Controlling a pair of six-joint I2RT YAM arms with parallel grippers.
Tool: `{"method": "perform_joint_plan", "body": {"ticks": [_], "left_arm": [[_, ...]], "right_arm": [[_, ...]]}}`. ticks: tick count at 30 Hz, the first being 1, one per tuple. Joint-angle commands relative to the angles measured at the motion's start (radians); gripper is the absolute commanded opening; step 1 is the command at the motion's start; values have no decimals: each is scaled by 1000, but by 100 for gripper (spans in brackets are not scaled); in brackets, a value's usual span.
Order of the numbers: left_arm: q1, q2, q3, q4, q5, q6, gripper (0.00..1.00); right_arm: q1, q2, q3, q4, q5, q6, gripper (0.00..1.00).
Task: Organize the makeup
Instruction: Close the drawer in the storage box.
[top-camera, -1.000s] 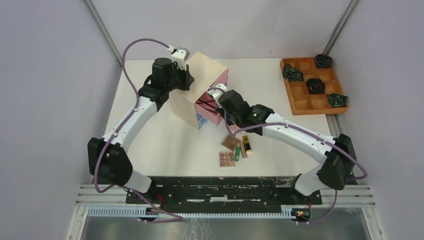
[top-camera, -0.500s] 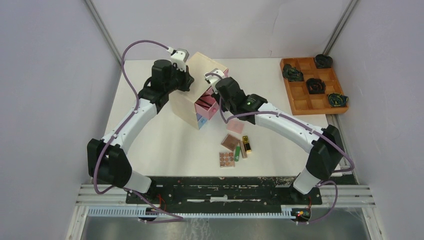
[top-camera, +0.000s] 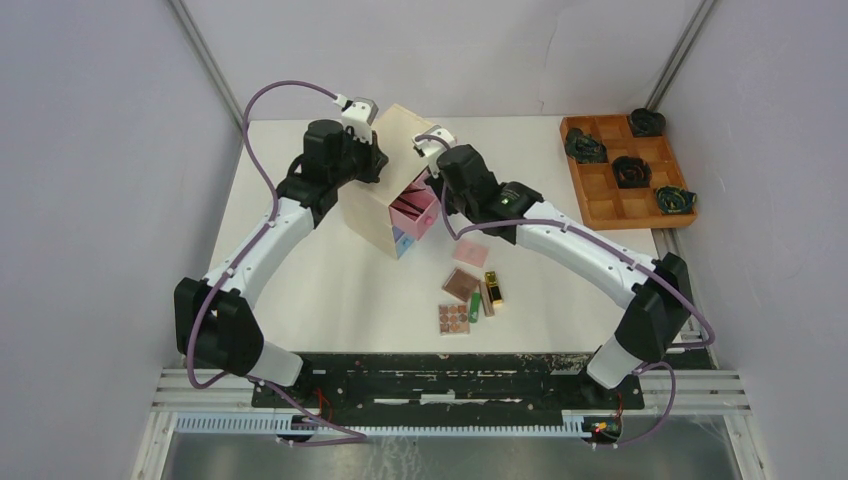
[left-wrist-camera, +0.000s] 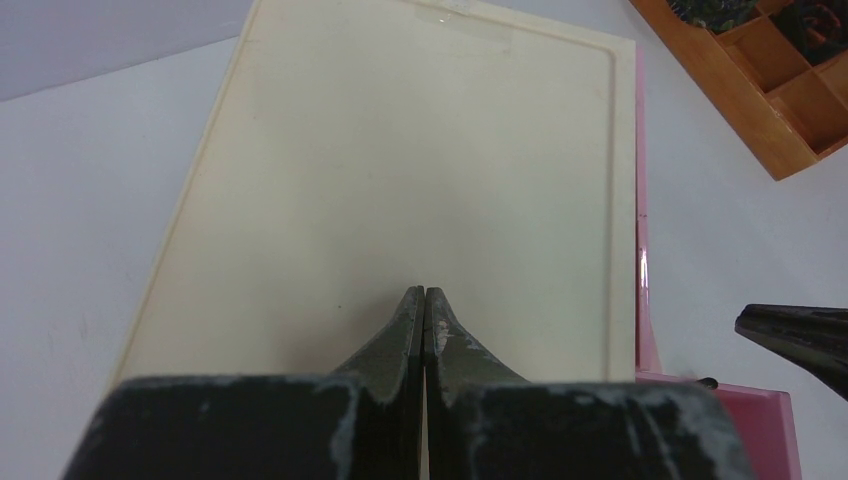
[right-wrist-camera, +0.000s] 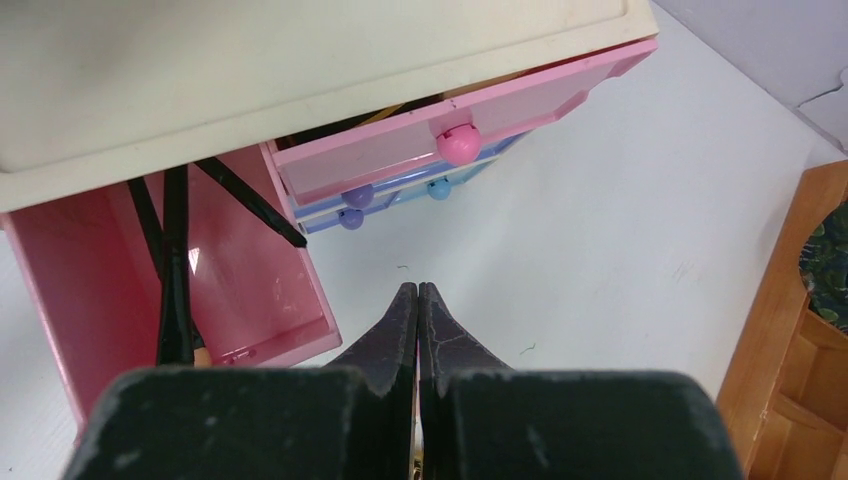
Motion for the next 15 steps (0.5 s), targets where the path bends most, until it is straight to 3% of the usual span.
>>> {"method": "perform_joint_plan", "body": {"ticks": [1, 15], "left_arm": [[-3, 32, -44, -146, -29, -5, 3], [-3, 33, -42, -150, -33, 6, 3]], "right_arm": [[-3, -44, 69, 7, 0, -16, 1], [-3, 81, 196, 17, -66, -10, 0]]}}
